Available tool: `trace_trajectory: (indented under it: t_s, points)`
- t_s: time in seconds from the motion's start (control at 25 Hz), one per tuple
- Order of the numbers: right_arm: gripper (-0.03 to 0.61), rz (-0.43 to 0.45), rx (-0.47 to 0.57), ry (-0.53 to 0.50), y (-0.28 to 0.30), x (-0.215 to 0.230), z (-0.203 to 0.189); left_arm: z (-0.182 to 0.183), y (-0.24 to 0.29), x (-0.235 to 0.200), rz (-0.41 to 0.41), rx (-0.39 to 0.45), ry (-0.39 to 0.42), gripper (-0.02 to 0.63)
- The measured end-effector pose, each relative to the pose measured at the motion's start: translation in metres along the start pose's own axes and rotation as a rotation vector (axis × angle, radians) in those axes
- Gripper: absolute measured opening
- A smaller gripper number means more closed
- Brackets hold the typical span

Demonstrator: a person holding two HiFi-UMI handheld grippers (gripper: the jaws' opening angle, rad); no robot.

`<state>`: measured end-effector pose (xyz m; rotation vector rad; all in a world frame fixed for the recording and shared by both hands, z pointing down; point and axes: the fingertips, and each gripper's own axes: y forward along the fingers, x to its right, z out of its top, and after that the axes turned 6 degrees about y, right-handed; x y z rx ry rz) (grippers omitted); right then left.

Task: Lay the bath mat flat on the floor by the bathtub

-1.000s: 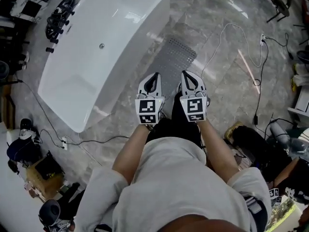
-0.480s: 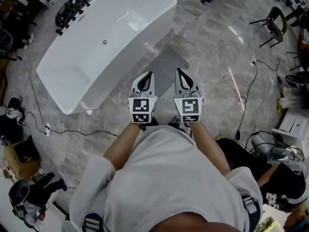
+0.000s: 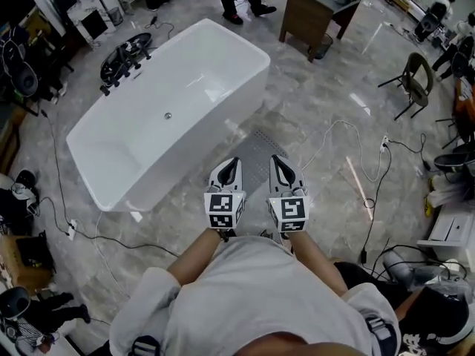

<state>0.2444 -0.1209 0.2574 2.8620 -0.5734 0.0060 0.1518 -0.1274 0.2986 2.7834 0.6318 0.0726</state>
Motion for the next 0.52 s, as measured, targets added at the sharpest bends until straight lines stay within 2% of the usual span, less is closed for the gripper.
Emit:
trace_trajectory:
  t_s: [0.36,0.52]
  points:
    - [0.006,-0.011,0.020,0.006,-0.002,0.007,0.006,0.013,0.005,0.015,-0.060,0.022,0.018,0.011]
    - [0.006,-0.007,0.011,0.007,-0.003,0.001,0.006,0.014,-0.001,0.012,-0.060,0.020,0.024,0.011]
